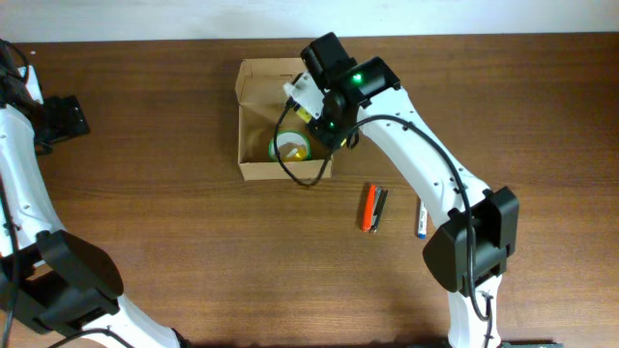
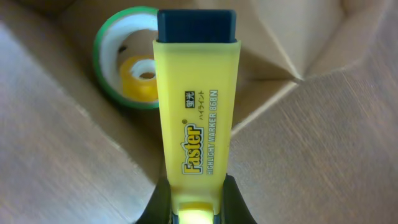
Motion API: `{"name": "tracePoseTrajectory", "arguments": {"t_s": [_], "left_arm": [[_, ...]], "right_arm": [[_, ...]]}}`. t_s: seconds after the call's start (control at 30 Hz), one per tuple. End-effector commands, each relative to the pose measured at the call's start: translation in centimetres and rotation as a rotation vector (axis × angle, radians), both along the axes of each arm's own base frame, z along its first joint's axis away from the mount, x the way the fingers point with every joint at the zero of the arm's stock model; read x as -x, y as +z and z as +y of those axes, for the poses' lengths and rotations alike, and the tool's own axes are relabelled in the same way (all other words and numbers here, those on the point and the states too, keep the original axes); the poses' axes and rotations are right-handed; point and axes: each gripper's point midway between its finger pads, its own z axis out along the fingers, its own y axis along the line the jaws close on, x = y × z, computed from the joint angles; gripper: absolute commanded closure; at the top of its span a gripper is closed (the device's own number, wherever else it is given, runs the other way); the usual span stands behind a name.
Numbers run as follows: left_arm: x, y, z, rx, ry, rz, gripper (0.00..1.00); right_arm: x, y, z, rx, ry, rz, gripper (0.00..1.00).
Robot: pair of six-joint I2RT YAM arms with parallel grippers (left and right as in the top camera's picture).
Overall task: Pack container
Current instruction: 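Carry the yellow highlighter over the box and lower it inside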
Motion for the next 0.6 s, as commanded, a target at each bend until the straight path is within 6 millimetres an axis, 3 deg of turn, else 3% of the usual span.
{"name": "tracePoseTrajectory", "arguments": {"t_s": [0.0,0.2,0.27,0.57], "left_arm": [[0.1,0.0,-0.2,0.003,-0.021,0.004,0.00],[0.1,0.0,-0.2,0.003,-0.021,0.004,0.00],[0.1,0.0,-0.2,0.003,-0.021,0.003,0.00],[0.1,0.0,-0.2,0.003,-0.021,0.004,0.00]], "right_arm": [[1.2,0.8,2.6,0.011,0.212,-0.033,0.97],[3.5,0.9,6.4,0.066,0.486,-0.089,0.97],[3.1,1.2,7.1,0.092,0.506,-0.135,0.97],[1.4,0.0,6.2,0.162,0.511,-0.163,0.97]]}}
